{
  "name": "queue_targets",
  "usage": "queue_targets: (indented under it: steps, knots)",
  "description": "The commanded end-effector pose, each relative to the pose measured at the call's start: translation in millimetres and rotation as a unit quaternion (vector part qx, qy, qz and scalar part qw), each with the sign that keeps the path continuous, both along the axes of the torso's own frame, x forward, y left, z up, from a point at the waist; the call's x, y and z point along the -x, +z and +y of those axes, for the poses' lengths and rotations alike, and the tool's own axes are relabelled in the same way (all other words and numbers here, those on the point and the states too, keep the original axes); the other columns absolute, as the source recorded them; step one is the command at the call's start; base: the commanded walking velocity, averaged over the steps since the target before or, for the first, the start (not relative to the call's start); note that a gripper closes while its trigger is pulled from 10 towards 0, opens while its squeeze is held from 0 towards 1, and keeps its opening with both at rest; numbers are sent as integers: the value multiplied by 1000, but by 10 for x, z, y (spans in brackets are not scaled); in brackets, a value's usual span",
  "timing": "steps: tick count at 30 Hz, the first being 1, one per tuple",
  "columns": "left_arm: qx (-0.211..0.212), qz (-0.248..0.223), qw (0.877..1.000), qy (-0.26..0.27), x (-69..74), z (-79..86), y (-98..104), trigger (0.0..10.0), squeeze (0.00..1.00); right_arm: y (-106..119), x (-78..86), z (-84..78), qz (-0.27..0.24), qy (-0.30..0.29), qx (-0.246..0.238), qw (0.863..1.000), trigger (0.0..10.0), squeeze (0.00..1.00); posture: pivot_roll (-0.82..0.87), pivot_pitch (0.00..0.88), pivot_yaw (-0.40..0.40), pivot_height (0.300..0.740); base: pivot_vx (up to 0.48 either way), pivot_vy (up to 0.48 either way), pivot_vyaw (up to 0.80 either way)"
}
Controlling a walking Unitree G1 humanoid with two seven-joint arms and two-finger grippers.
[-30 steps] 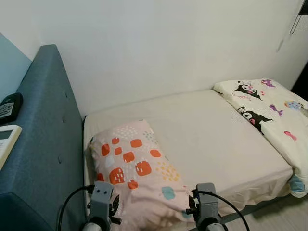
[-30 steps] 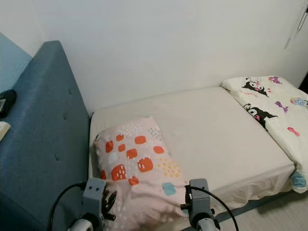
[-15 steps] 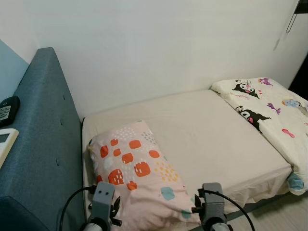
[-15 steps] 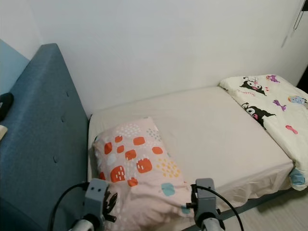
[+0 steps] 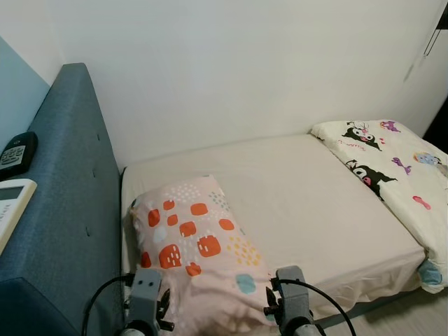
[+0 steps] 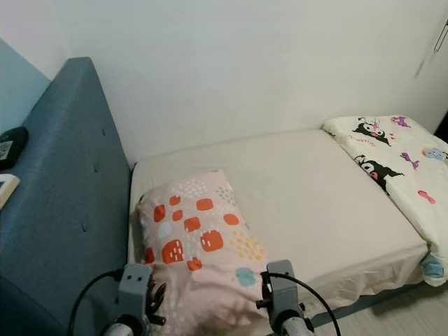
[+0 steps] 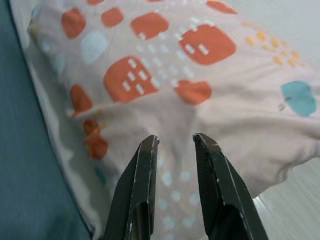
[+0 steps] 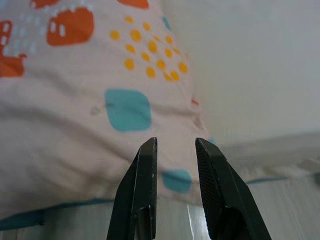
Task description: Clean up the room
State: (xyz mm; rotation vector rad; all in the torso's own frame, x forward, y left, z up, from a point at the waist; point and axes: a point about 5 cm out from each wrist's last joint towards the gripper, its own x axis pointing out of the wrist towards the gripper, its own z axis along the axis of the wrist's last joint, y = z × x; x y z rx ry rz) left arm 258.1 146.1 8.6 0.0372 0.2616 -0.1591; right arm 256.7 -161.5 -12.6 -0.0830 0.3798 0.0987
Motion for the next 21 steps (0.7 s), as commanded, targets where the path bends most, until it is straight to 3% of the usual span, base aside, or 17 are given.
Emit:
queue_targets:
  steps: [1,8,14,17,21]
  knots:
    - [-6,23,1000,-11,66,-3,-97,10000,0,-46,54,-77,8,-27,-4,1000,10000,0,15,101,-10,740,0,0,0]
    - [-9,32,999,-3,94,29,-134,10000,0,-14,33,-140,-1,-48,-15,999,10000,0,14,97,-30,740,0,0,0]
    - [-16,43,999,19,181,116,-205,10000,0,-64,38,-45,20,-26,-15,999,10000,0,19,91,-50,740,0,0,0]
    - [5,35,998,48,161,201,-160,10000,0,-76,47,21,21,-26,-20,999,10000,0,34,99,-53,740,0,0,0]
    - [5,29,999,46,97,220,-115,10000,0,-51,19,60,12,-20,-23,999,10000,0,37,100,-46,740,0,0,0]
